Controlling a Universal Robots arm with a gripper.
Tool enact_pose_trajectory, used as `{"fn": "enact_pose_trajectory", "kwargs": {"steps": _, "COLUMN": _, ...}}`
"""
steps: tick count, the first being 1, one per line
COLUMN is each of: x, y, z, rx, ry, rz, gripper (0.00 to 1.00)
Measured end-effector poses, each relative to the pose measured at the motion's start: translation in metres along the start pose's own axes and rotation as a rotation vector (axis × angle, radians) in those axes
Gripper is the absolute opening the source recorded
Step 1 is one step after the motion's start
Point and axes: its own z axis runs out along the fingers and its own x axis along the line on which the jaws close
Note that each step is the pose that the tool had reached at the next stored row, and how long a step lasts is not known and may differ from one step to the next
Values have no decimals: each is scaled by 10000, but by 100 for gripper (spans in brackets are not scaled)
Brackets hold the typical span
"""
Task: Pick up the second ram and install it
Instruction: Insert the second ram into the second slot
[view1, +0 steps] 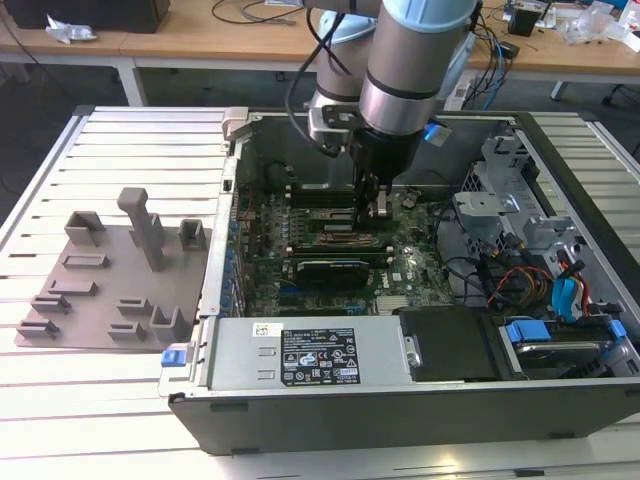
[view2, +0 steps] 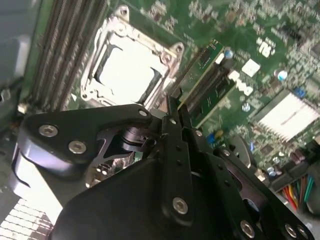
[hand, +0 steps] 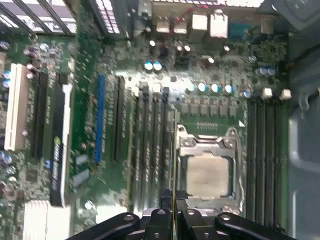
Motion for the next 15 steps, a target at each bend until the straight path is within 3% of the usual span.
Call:
{"fn": "enact_pose_trajectory", "kwargs": {"steps": 5, "x": 142, "y": 52, "z": 30, "rx": 2, "ry": 0, "rz": 0, "gripper": 14}}
{"fn": "enact_pose_trajectory", "kwargs": {"steps": 15, "x": 148, "y": 126, "z": 151, "rx": 1, "ry": 2, "rz": 1, "gripper": 14}}
